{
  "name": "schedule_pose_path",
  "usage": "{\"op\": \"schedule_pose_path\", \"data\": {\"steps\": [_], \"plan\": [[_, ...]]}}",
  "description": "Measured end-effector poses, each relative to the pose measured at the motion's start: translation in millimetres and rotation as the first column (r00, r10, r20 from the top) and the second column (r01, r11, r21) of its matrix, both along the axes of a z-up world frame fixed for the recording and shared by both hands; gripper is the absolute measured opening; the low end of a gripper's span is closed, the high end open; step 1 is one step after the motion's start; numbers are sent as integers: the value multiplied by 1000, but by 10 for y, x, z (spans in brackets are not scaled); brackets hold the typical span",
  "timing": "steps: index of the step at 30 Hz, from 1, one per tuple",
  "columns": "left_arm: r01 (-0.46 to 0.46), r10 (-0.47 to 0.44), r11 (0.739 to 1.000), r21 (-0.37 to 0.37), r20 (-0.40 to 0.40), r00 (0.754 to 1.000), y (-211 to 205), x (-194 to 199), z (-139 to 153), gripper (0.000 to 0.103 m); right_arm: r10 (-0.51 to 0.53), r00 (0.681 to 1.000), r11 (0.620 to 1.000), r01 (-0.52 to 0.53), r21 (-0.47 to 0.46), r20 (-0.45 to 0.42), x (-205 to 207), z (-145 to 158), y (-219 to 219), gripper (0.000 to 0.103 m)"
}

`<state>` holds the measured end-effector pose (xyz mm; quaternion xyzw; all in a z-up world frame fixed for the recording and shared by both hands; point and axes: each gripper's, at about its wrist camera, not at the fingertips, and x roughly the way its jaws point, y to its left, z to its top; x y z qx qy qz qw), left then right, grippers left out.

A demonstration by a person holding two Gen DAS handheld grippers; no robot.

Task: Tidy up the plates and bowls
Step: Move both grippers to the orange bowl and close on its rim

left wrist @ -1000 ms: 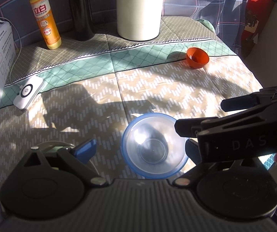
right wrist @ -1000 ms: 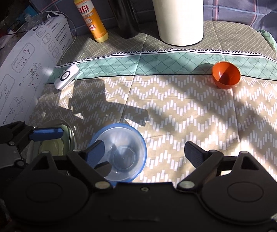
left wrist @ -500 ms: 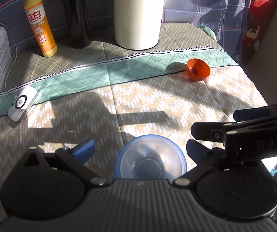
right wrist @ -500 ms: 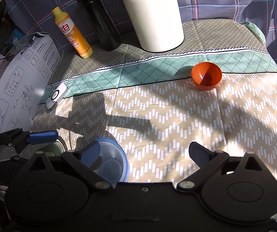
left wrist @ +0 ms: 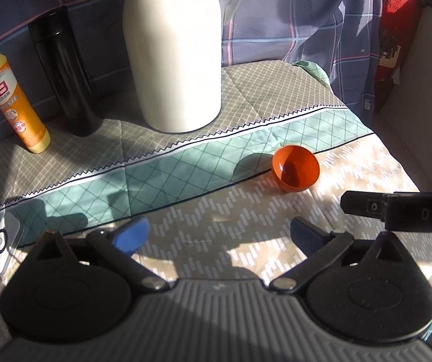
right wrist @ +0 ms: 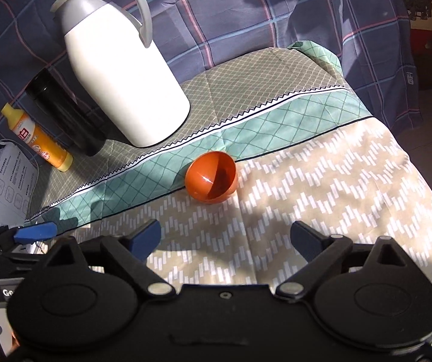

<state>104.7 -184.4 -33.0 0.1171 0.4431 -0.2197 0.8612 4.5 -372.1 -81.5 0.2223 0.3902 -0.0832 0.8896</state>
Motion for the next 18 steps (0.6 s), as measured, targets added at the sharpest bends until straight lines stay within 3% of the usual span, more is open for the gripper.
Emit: {"op": "schedule_pose_path", "data": {"steps": [4, 9, 14, 18], "plan": [[11, -11, 1000, 13, 5, 1000, -285, 181, -117, 99, -60, 998, 998, 60, 30, 28, 142, -99, -247, 78], [11, -10, 999, 53, -24, 1000, -597, 405, -308, 79, -98, 995, 992, 97, 82, 14, 389, -285, -448, 51], [-1, 4, 999, 51, -59, 998, -779, 590, -434, 64, -85, 996, 988, 82, 134, 22, 592, -366, -527, 44], [24, -19, 998, 61, -82, 996, -917, 643, -537, 50, -40, 999, 985, 35, 171, 29, 773, -479, -510, 22]]}}
